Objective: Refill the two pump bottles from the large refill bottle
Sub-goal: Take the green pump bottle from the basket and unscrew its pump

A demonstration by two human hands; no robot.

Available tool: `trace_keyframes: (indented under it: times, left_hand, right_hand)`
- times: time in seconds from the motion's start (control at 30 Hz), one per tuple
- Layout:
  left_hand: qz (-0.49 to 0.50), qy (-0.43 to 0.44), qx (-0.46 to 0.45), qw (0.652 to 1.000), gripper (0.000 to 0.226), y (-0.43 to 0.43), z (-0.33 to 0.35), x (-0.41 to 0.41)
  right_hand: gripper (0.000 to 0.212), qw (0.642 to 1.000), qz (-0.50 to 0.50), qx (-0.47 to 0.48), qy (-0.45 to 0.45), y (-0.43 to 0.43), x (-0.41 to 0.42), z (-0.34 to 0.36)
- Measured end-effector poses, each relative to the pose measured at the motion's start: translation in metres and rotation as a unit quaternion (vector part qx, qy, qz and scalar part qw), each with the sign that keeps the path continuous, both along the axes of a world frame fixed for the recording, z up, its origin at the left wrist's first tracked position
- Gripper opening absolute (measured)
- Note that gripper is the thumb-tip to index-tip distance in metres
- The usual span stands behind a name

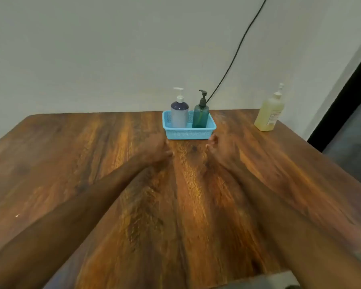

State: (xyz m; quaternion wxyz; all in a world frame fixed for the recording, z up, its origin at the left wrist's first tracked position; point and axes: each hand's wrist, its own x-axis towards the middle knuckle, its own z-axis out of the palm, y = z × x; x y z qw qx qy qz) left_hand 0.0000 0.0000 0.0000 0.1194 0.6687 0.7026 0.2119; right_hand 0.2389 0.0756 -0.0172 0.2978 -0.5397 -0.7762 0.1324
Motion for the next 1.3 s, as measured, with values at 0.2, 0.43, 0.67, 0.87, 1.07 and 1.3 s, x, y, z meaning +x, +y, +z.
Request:
trace_keyframes:
  times: [0.2,0.43,0.67,0.87,1.07,1.3]
  left_hand:
    - [0.005,-0.062,0.030,0.998,0.084,0.061,-0.019,-0.019]
    - [0.037,-0.069,0.061,0.995,0.041,0.092,-0.034,-0.022]
    - [0.034,-0.071,0.071,0.994,0.037,0.069,-0.028,-0.020]
    - [0.036,-0.055,0.073,0.995,0.038,0.023,-0.021,-0.020]
    - [0.041,-0.065,0.080,0.994,0.039,-0.042,-0.016,-0.020]
    - [0.057,-0.064,0.076,0.993,0.048,-0.101,-0.013,-0.015]
  right_hand:
    - [0.075,0.999,0.022,-0.041,0.019,0.071,-0.021,-0.014]
    - [0.034,0.999,0.002,-0.016,0.035,0.100,-0.032,-0.024]
    - [0.029,0.999,0.015,-0.007,0.043,0.081,-0.027,-0.021]
    - [0.030,0.999,0.030,-0.003,0.038,0.040,-0.024,-0.017]
    - [0.024,0.997,0.055,-0.005,0.060,-0.013,-0.022,-0.018]
    - [0.020,0.995,0.067,0.013,0.071,-0.075,-0.016,-0.018]
